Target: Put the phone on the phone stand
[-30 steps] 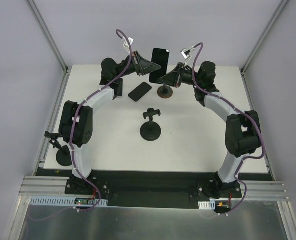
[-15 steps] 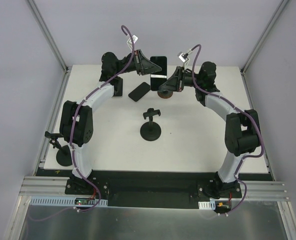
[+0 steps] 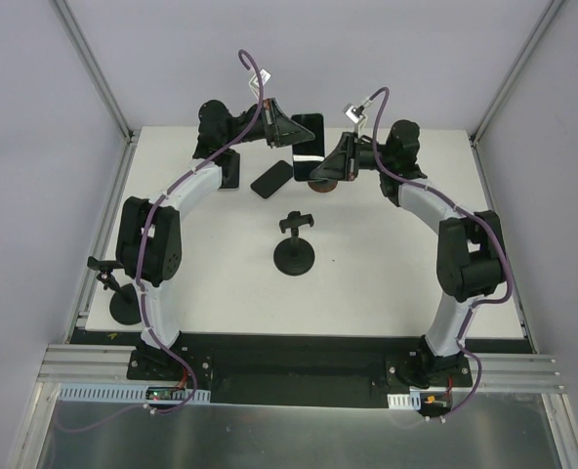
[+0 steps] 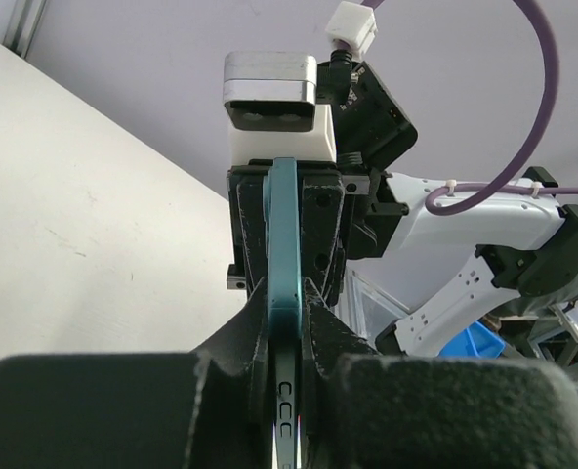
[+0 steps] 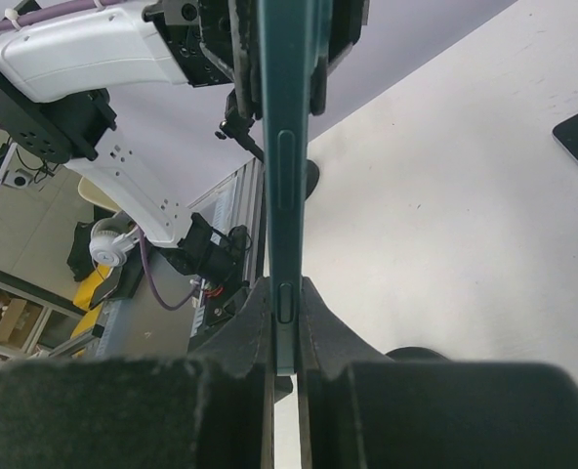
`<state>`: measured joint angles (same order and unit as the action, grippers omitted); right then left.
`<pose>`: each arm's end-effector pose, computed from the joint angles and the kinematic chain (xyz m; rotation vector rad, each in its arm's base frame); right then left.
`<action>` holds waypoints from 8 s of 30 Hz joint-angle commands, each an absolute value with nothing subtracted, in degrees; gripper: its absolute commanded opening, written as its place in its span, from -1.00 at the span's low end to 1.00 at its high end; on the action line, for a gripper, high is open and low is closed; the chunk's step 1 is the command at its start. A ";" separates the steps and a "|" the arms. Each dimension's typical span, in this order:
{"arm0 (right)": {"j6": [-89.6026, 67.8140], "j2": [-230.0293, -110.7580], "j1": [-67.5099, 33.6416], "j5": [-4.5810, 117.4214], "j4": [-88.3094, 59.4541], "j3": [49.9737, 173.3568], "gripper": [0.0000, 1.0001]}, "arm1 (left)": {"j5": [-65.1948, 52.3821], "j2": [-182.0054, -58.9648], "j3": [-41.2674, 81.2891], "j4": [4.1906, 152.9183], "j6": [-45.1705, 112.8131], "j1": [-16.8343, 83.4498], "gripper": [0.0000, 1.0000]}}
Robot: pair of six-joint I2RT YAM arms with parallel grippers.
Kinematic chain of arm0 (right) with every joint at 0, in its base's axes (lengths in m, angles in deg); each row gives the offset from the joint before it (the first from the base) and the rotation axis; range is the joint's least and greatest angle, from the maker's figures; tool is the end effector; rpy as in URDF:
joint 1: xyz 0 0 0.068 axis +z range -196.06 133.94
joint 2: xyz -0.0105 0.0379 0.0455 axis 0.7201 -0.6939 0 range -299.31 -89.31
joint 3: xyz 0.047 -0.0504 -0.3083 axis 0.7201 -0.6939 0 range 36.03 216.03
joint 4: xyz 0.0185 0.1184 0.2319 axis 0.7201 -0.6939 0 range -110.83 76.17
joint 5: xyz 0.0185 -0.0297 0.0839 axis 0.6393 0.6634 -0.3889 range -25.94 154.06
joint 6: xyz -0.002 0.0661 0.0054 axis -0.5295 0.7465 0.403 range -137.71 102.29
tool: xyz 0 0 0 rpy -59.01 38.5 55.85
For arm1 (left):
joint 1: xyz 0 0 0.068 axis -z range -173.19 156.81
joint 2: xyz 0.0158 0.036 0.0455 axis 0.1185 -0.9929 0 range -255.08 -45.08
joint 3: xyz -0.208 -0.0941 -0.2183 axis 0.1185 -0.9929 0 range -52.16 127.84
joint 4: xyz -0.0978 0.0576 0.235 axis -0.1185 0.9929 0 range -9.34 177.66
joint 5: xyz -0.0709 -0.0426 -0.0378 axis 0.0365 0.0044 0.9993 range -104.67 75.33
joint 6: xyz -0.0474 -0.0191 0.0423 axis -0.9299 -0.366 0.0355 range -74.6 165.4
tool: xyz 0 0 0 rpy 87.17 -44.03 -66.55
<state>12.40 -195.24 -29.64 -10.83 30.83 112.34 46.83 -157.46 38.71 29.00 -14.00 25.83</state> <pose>0.3995 0.1706 0.3641 -1.0504 1.3386 1.4671 0.4315 -0.1977 0.4145 0.6727 1.3946 -1.6789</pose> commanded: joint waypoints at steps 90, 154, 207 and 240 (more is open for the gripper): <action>-28.52 -167.18 -3.25 56.17 -22.97 102.91 -0.99 | 55.99 -111.34 -6.27 7.21 18.15 32.64 -1.00; -10.00 -160.69 6.11 96.79 -11.36 94.21 -1.00 | 18.07 -123.03 -4.78 38.95 52.87 34.32 -1.00; -32.21 -162.78 -14.68 36.55 -26.84 106.06 0.42 | 54.15 -140.09 1.63 12.19 21.23 29.40 -0.45; -12.18 -173.16 2.44 91.80 -38.00 123.92 0.99 | 30.69 -114.43 -7.24 36.45 33.27 20.79 0.15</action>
<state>-16.01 -171.07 -1.18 74.67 -37.62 120.15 35.79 -117.63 -6.90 32.54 29.96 21.68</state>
